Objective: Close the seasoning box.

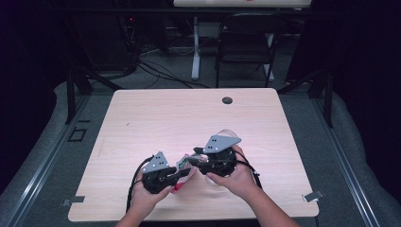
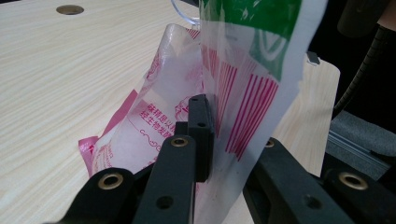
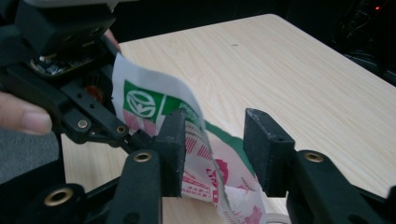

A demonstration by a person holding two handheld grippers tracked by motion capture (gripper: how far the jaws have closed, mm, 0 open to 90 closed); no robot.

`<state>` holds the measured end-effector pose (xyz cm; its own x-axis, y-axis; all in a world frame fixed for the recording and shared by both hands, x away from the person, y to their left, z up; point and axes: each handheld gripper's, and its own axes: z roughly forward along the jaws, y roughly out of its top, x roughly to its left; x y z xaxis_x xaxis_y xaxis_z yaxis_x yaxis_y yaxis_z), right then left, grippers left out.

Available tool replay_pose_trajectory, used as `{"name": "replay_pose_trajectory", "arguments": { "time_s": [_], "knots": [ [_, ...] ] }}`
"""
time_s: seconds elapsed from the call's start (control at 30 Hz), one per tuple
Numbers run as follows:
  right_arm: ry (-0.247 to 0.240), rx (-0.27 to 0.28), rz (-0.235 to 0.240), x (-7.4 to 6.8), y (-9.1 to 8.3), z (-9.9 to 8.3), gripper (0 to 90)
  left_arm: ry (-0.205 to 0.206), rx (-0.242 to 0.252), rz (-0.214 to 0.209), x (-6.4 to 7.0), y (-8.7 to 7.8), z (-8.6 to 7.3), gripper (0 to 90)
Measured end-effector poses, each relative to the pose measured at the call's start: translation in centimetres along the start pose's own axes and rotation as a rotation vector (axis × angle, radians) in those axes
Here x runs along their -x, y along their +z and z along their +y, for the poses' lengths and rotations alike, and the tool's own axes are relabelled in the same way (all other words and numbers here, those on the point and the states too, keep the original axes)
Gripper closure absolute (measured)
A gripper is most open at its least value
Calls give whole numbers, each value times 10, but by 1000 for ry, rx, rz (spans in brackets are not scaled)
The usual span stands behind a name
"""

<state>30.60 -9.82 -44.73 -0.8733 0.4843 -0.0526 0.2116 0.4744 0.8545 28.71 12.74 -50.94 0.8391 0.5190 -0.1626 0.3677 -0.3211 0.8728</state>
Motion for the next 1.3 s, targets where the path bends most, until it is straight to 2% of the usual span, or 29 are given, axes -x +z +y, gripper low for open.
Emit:
{"name": "replay_pose_trajectory", "arguments": {
  "time_s": [0.07, 0.2, 0.27, 0.3, 0.43, 0.5, 0.57, 0.7, 0.9, 1.07, 1.23, 1.3],
  "knots": [
    [-11, -19, 10, -1, 1, -1, 650, 4, 0, 2, 0, 0, 0, 850],
    [-27, -57, 29, -2, 4, -2, 805, 16, 0, 18, 2, 0, 0, 834],
    [-27, -66, 40, -2, 3, -3, 888, 29, -4, 28, 3, -1, -1, 795],
    [-23, -68, 47, -2, 3, -3, 900, 28, 2, 32, 4, -1, -1, 795],
    [-8, -64, 52, -1, 0, -5, 900, 44, -16, 80, 8, 0, -7, 714],
    [8, -50, 53, -1, -1, -6, 900, 58, -38, 105, 11, 2, -12, 719],
    [15, -45, 53, -1, -1, -7, 900, 78, -63, 139, 12, 3, -15, 789],
    [25, -36, 66, -1, -4, -10, 900, 79, -56, 140, 7, -1, -15, 881],
    [33, -21, 92, -3, -9, -15, 900, 96, -62, 118, 6, -4, -14, 883],
    [46, -17, 95, -6, -11, -20, 900, 73, -65, 96, 6, -6, -17, 807],
    [53, -12, 90, -8, -11, -21, 900, 61, -40, 140, 8, -4, -25, 648],
    [49, -15, 87, -8, -11, -21, 900, 49, -46, 155, 9, -1, -30, 604]
  ]
}}
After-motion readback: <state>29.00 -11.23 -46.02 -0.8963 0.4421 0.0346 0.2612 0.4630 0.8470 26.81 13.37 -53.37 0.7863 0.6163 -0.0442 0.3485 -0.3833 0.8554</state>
